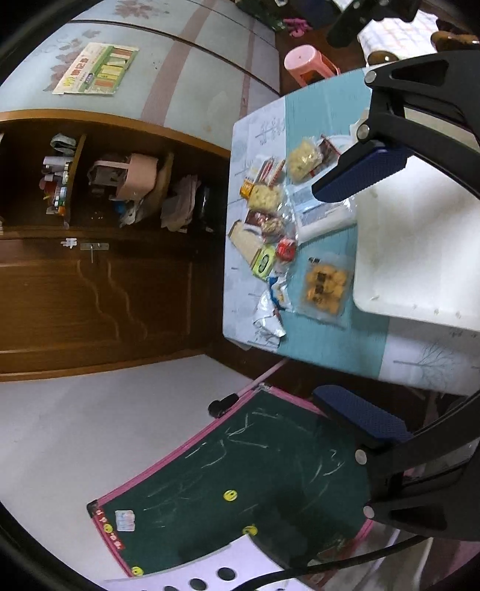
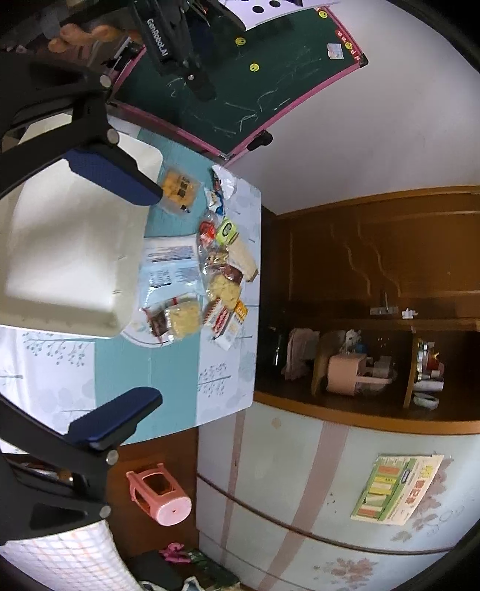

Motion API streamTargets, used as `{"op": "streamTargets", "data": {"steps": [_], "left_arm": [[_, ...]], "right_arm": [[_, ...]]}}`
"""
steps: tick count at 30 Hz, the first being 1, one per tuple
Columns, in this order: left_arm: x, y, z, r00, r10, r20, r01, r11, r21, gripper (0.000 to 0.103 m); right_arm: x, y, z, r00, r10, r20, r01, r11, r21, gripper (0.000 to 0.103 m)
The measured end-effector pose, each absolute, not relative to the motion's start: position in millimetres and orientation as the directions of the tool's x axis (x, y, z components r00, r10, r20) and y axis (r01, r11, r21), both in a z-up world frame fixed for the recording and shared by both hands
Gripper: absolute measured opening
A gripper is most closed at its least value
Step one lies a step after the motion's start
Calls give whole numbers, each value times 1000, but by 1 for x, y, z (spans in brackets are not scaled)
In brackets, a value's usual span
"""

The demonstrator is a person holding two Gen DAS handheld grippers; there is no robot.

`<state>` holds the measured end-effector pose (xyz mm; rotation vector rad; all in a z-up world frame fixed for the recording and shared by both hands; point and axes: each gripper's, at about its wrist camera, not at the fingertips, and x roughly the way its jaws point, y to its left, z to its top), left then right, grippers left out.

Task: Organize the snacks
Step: 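Move both tools forward over the white tray toward the snack pile, then grasp the yellow puff bag with the left tool while the right tool grasps the yellow cake bag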

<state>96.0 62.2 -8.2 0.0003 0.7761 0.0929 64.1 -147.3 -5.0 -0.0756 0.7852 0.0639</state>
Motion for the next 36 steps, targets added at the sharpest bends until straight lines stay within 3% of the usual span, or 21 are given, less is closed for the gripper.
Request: {"op": "streamTargets", "data": {"steps": [7,19,23,27,36], "left_arm": [[117,66,-10,730,50,-681,-49,999,20,99],[175,71,-49,658,44,-751,-27,999,35,99],[208,72,-84,580,56,-813,-20,998,55,99],[243,76,-137,436,-7,-900,1,1000,-7,99],[285,73,-222,206,-76,-975,28,997,-72,99]], "right_arm": [[87,-143,-9,686,35,-727,-112,992,-59,99],[141,-143,-25,651,-14,-759,-106,988,-109,99],[174,-151,-43,606,-7,-795,-112,989,-94,97],[214,-167,-82,506,22,-862,-112,993,-40,84],[282,-187,-180,317,-10,-948,-89,995,-40,83]]}}
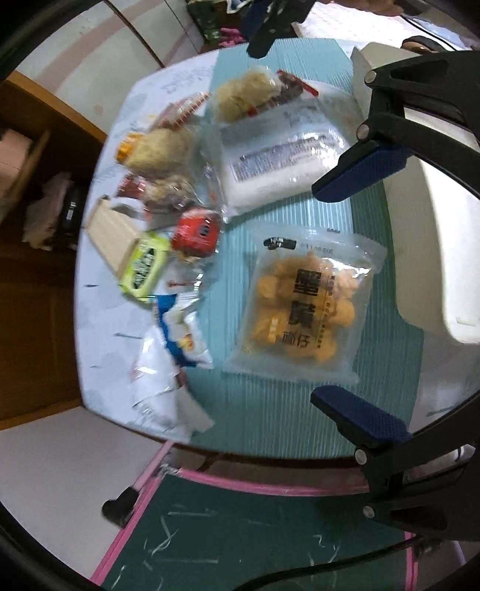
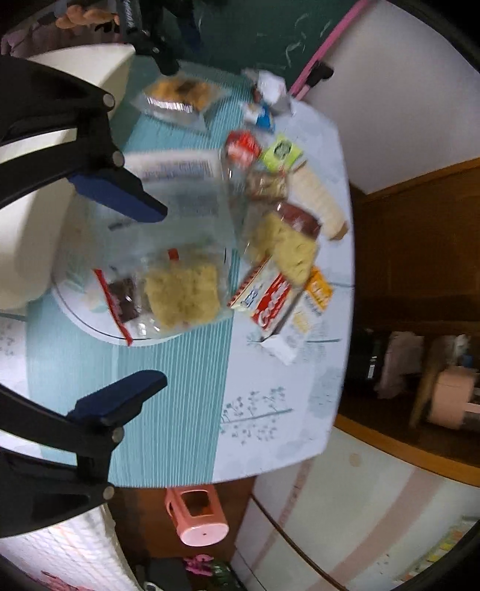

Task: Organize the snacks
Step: 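Grasp the yellow puff bag with the left tool while the right tool grasps the yellow cake bag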

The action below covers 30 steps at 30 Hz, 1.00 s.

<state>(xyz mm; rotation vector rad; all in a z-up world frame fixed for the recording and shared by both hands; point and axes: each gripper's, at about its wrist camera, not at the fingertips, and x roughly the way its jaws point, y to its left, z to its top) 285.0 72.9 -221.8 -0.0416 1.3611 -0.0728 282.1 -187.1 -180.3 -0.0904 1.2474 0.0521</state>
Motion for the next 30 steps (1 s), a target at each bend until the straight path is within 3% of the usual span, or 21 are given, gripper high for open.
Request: {"op": "streamTargets", "data": {"steps": [16,20,25,30], "left_arm": [[321,59,-276,64,44,-997,52,997,48,102],[328,64,-281,35,29,-999,49,998,30,103],[333,78,-284,-3,-41,-999,-16,999,-41,103],[337,72,-284,1,-7,-1000,1,1000,-7,103]], "right_arm": [[320,-181,-256,166,-13,-986,-136,990,-36,83],[320,-178,-269,137,-32,-990,-146,988,-52,64],[316,-180,-272,150,-43,-988,-166,984,-68,59],[314,-176,-268,156,-56,-986,-172,982,-83,53]]}}
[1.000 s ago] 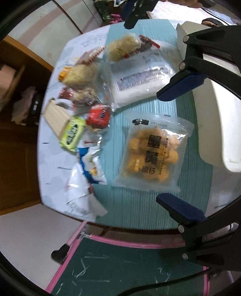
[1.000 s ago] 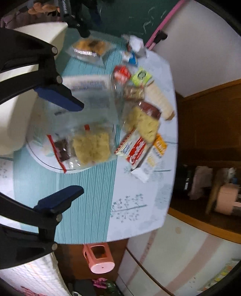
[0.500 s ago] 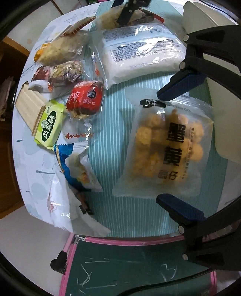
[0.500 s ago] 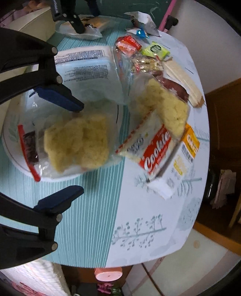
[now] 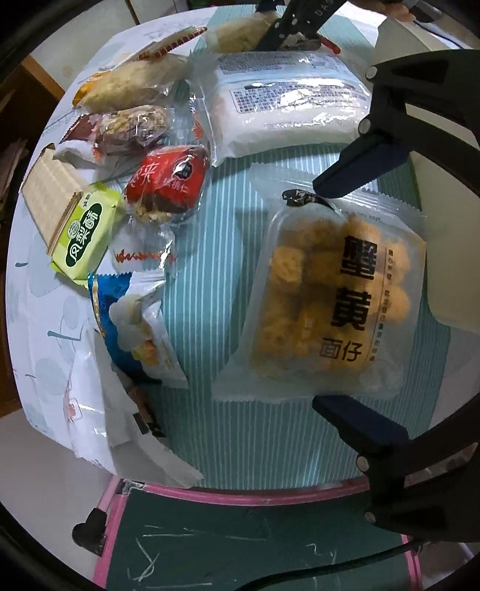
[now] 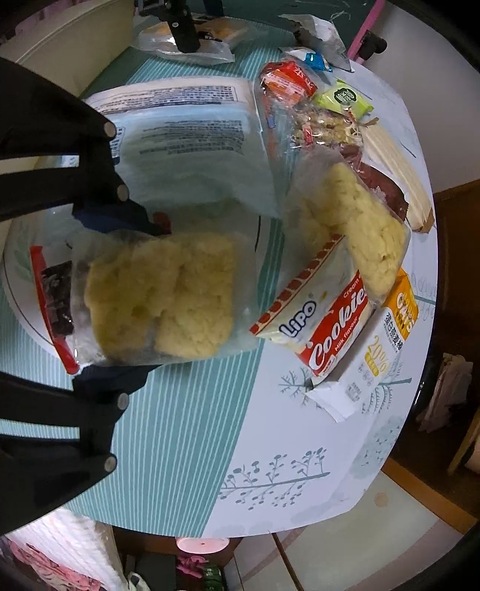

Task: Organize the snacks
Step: 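Grasp the yellow puff bag with the left tool while the right tool grasps the yellow cake bag, then carry both bags over the white tray and release them inside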

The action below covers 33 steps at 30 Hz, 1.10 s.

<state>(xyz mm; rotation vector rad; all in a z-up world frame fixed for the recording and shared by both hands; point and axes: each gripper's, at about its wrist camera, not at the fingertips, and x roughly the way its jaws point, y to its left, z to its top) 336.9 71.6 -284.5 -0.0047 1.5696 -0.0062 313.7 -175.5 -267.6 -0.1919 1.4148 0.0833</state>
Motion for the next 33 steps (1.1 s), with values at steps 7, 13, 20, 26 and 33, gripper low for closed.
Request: {"op": "streamTargets", "data": {"steps": [7,13,20,26,33], "left_arm": [[328,58,-274,82,-10,-997,30,1000,-7,81],[314,55,-251,137,-34,-990,20,999,-32,68],[291,61,-197,291,-46,-956,-4,999,-49,68],[242,59,-109,483,-66,-873,56,997,-45,68],[151,52,-34,629,-131,-767,134,989,-59,70]], "right_arm": [[297,-167,-251,173,-39,-984,-158,985,-67,47],[276,-174,-217,232,-30,-972,-154,986,-67,47],[259,-177,-172,330,-16,-944,-128,990,-62,47],[225,-174,-118,427,29,-904,-102,995,-16,47],[155,-146,-68,528,114,-842,-158,987,35,47]]}}
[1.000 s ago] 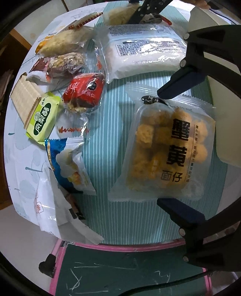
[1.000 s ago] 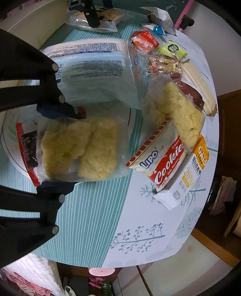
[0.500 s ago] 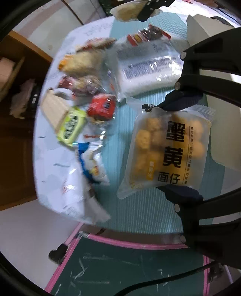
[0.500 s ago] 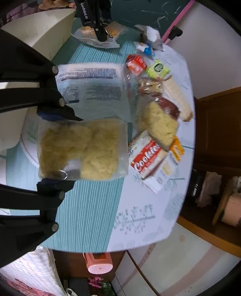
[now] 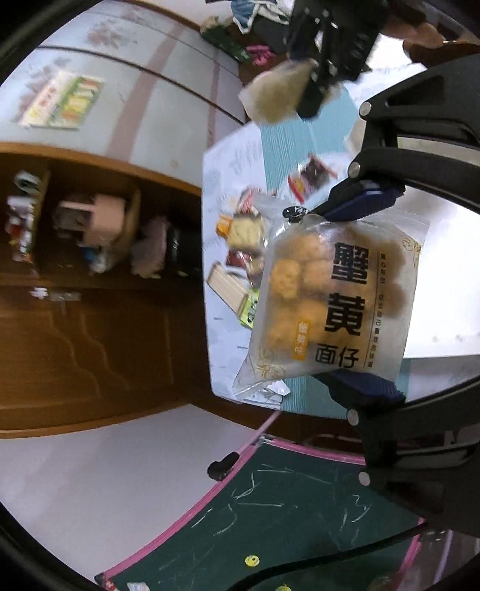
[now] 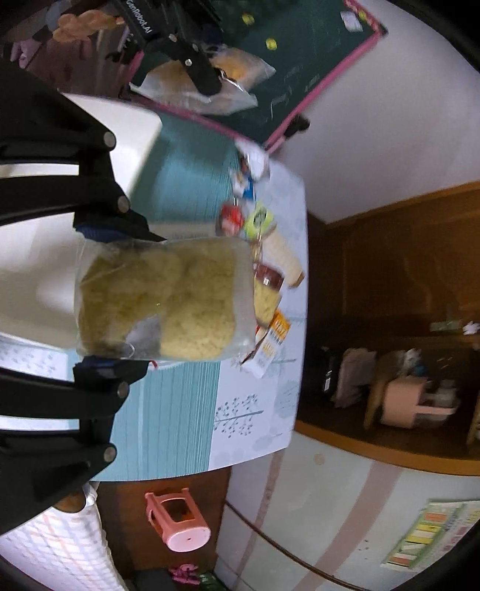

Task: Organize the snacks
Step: 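Carry both bags over the white tray and release them inside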

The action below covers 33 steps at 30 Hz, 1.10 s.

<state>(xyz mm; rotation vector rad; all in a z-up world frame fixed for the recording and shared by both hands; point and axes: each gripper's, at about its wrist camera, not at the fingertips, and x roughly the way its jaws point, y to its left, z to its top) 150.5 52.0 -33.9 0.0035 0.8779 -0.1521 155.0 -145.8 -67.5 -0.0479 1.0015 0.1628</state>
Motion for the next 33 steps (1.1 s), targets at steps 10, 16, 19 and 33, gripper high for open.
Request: {"op": "streamTargets", "data": {"steps": [10,16,19,33], "left_arm": [[64,53,-34,675,-163,-719,109,987,-122,72],[41,44,-53,692,-136,-709,106,991,-86,74],[36,38,-60,696,-96,-712,101,994,-36,75],[51,34,-131,516,-75,-853,78,996,-40,84]], "right_arm": [[52,-129,-46,594,208,-777,-193,975,113,47],[24,-127,-58,603,203,-771,-173,977,122,47],[17,-122,-70,603,146,-784,-161,985,59,47],[29,-123,-135,416,128,-901,-101,990,94,49]]}}
